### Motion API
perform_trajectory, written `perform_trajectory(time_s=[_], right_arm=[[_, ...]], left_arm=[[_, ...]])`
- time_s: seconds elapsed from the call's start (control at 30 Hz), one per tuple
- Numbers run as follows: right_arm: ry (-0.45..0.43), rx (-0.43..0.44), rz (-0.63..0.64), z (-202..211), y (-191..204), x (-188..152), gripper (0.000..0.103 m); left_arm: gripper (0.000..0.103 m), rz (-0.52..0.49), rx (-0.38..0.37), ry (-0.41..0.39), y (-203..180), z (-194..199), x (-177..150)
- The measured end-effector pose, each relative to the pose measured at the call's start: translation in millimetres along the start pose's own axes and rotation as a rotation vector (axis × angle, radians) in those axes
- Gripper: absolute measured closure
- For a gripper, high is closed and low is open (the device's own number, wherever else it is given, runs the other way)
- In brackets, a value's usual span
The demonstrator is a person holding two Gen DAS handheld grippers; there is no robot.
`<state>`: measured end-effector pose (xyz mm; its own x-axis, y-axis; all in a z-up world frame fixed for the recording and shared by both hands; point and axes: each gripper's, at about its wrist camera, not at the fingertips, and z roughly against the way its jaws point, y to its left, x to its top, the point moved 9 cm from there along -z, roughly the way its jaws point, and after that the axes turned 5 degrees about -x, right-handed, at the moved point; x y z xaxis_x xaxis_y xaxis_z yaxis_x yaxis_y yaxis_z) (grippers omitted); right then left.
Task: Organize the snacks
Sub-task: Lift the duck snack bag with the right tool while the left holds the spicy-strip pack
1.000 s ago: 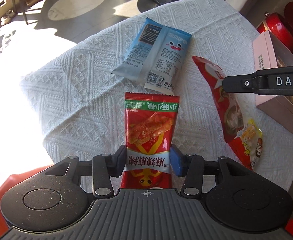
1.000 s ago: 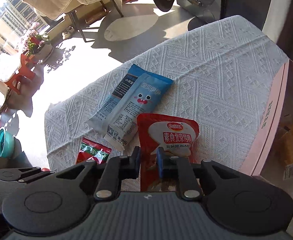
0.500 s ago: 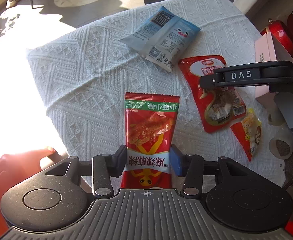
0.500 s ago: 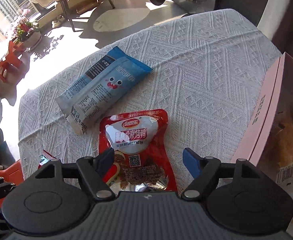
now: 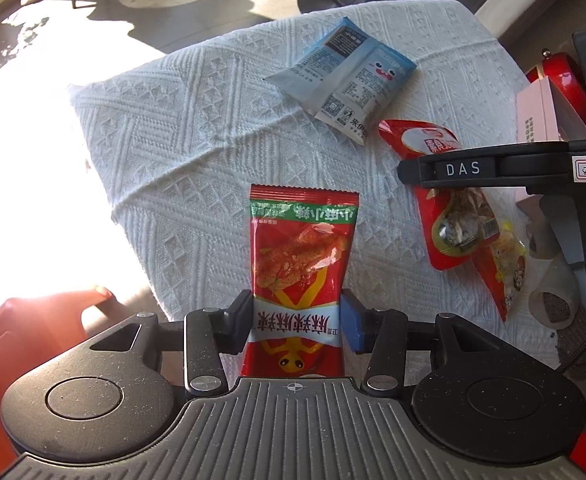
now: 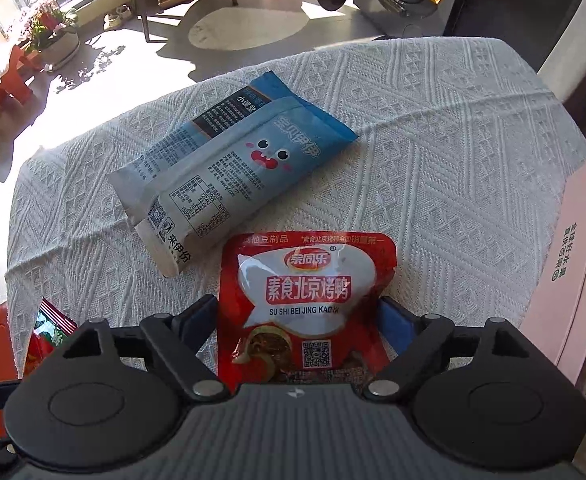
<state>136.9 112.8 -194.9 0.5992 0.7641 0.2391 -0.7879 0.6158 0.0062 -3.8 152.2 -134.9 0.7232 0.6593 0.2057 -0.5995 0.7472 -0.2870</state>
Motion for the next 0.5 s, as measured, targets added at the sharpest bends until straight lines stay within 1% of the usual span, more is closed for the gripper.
perform_trajectory(time_s=[0.03, 0.23, 0.33, 0.4, 0.5], right_arm=[[0.010, 0.019, -0.004, 5.8, -0.4, -1.6, 0.045], [-0.014, 0.082, -0.059, 54.3, -3.6, -20.5, 0.046], [-0.027, 0.107, -0.114, 77.7, -15.7, -35.7, 0.046], [-0.029, 0.095, -0.149, 89.8, -29.7, -47.9, 0.046], [-0.007, 0.049, -0.216, 101.7, -60.0, -73.2, 0.046]], left_arm=[[0.052, -0.010, 0.000, 0.002, -1.9, 0.3, 0.5], [0.052, -0.097, -0.002, 0.015, -22.7, 4.7, 0.9], [0.052, -0.141, -0.015, 0.022, -38.3, 7.0, -0.2], [0.052, -0.171, -0.032, 0.031, -52.7, 6.5, -3.5], [0.052, -0.234, -0.062, 0.055, -80.8, 1.5, -13.8]])
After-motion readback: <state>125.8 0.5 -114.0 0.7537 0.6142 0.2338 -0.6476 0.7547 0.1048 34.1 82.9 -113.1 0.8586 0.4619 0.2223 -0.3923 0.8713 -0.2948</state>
